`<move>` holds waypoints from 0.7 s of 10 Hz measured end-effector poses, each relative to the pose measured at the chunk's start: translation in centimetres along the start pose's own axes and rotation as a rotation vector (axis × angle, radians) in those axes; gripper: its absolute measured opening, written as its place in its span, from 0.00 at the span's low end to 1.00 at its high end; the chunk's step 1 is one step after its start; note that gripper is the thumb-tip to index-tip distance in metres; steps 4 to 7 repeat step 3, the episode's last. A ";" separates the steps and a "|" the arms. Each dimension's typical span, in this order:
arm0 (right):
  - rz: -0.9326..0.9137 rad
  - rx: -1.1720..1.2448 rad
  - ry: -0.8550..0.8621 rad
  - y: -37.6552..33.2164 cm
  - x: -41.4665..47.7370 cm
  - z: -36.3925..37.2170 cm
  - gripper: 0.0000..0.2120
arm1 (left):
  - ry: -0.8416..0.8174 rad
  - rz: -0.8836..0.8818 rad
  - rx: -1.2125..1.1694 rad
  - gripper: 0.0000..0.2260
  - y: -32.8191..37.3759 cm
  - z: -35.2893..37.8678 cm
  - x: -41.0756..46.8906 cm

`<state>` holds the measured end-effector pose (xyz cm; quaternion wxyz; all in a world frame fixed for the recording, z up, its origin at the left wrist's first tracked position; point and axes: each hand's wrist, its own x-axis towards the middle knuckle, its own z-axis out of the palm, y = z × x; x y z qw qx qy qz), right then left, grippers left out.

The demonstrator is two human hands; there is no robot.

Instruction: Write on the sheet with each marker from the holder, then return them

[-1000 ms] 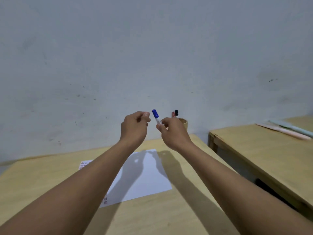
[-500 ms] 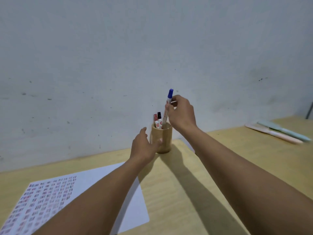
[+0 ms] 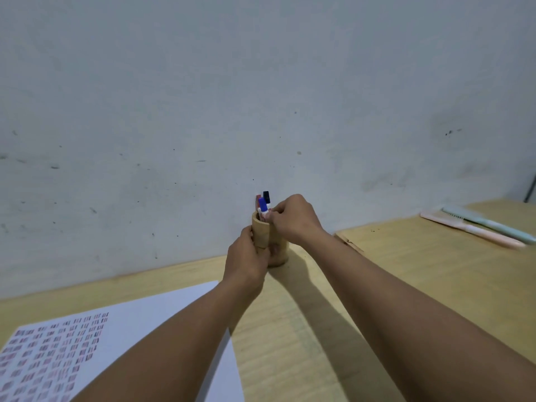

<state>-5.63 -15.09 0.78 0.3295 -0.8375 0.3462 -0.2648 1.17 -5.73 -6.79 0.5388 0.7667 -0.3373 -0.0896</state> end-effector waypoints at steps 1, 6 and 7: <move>-0.001 0.017 0.029 0.2 -0.4 0.0 0.11 | -0.004 -0.010 0.011 0.16 0.3 -0.1 -0.4; -0.061 0.148 0.085 -1.5 -2.9 -2.2 0.16 | 0.063 -0.068 0.027 0.29 1.8 -2.3 -2.0; -0.061 0.148 0.085 -1.5 -2.9 -2.2 0.16 | 0.063 -0.068 0.027 0.29 1.8 -2.3 -2.0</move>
